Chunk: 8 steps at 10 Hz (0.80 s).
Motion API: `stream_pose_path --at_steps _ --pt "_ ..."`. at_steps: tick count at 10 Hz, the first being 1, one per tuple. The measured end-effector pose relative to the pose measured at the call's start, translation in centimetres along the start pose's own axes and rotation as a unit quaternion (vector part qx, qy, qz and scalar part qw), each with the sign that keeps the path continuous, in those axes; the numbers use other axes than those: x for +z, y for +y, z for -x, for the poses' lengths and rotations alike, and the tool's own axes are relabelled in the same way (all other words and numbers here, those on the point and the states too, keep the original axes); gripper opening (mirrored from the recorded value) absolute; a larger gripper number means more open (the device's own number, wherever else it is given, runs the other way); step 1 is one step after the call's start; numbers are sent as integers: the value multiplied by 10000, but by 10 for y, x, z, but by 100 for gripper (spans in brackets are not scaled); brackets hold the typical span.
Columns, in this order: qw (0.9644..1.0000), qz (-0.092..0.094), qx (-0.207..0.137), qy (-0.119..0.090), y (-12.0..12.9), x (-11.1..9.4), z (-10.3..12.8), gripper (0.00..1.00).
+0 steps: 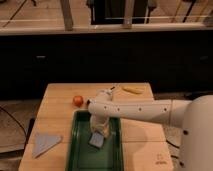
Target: Wipe tray with sponge
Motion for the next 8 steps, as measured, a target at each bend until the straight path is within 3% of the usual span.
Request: stream_pose_path --at_steps 2,4,6,8 --pt "9996 3 -269 -91 11 4 23 0" --pt "9998 13 -201 -93 32 4 24 0" --pt "10000 13 -14 3 61 0 4 0" --pt "9999 -33 15 106 66 -5 -16 0"
